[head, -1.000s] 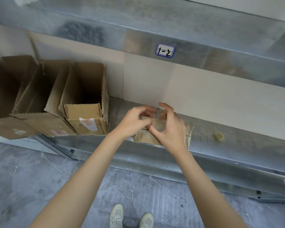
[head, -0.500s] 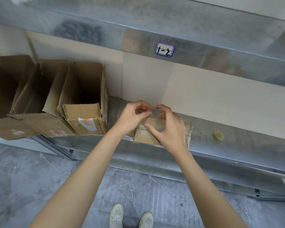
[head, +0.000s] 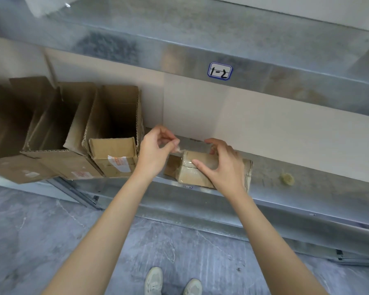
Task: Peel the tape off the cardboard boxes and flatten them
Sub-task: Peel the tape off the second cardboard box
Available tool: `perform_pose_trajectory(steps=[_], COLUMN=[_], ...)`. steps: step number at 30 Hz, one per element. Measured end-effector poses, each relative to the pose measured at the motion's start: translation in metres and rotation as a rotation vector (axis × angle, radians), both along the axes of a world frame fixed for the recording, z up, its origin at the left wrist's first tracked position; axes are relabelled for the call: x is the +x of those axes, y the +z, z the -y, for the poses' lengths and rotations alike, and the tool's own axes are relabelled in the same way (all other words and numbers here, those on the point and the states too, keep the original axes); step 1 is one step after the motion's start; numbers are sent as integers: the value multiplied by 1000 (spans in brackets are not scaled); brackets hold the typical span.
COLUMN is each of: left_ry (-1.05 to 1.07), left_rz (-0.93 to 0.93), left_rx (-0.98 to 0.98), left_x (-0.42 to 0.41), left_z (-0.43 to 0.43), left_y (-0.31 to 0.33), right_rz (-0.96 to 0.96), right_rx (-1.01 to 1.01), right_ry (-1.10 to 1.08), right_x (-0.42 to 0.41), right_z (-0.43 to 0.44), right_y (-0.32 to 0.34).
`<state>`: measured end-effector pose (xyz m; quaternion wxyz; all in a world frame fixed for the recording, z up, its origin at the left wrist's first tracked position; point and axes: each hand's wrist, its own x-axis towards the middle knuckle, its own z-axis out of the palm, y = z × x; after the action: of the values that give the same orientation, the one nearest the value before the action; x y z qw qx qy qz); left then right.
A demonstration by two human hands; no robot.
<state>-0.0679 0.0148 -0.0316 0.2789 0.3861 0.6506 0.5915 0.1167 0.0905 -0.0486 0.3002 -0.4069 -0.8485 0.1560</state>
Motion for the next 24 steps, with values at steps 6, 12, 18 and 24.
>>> perform_pose_trajectory(steps=[6,12,18,24], left_ry=[-61,-202,-148,-18], left_rz=[-73,-171,-205,-322], left_rx=[-67,-155,-75,-45], left_x=[4,10,13,10], left_z=[1,8,10,6], left_y=[-8,-6,-8,-15], right_rz=[24,36,48,57], right_rx=[7,8,7,-6], right_ry=[4,-2,-5,2], right_x=[0,-2,-2,-2], right_z=[-1,-4,-6,-9], right_y=[0,-1,-3,-3])
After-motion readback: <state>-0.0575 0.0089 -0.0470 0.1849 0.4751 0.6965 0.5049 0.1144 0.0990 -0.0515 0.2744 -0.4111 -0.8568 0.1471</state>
